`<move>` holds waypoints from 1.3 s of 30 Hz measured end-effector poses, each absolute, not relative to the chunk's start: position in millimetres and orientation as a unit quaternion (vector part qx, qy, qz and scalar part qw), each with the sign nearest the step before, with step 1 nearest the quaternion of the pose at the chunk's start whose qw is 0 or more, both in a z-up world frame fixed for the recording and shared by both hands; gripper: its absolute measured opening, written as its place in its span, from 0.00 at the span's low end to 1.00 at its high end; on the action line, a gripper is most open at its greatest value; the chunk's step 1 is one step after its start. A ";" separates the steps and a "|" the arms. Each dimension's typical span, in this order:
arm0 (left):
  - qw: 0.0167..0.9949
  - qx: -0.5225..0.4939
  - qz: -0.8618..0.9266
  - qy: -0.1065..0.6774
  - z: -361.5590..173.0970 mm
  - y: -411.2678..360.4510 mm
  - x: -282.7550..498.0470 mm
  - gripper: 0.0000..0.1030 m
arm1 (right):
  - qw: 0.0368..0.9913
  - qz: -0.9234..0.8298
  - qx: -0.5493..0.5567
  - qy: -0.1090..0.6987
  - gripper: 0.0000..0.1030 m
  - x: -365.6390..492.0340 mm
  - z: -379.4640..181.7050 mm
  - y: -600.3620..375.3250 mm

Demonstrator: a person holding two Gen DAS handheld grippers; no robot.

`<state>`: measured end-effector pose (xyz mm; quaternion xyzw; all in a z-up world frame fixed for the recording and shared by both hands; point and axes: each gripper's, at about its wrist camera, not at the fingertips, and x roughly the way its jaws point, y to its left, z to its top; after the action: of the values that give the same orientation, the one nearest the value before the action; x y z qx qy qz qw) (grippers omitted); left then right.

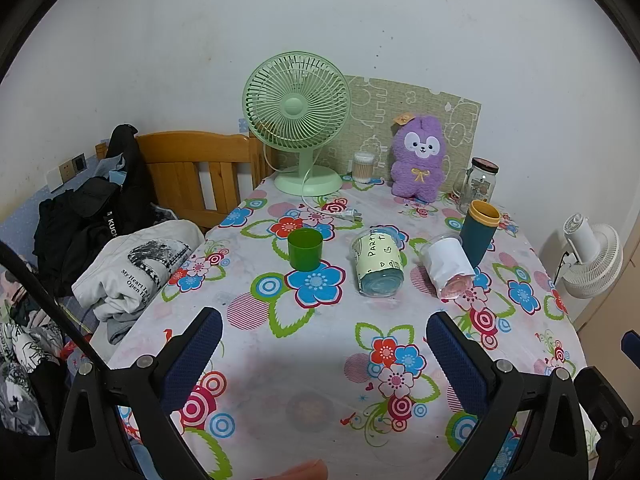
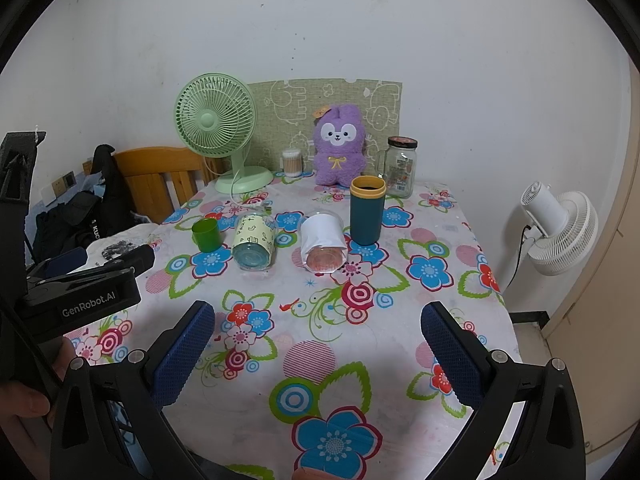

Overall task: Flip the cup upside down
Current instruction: 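Move the right gripper toward the white paper-wrapped cup lying on its side, then close the right gripper around the white paper-wrapped cup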

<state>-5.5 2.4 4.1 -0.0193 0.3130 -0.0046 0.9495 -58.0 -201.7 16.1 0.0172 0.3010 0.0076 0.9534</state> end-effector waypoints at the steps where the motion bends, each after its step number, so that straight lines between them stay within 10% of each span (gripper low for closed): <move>1: 0.950 -0.019 -0.005 0.313 4.5 2.3 -6.0 1.00 | 0.953 0.008 0.018 0.301 1.00 -55.7 16.1 -202.9; 39: 0.922 -0.008 -0.038 0.386 -45.7 -34.0 156.4 1.00 | 0.905 0.051 -0.016 0.422 1.00 158.6 -63.2 -222.0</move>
<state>156.4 -34.0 -45.7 -0.0084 0.3863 -0.0379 0.9215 158.6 -222.0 -63.2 -0.0157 0.4219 0.0507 0.9051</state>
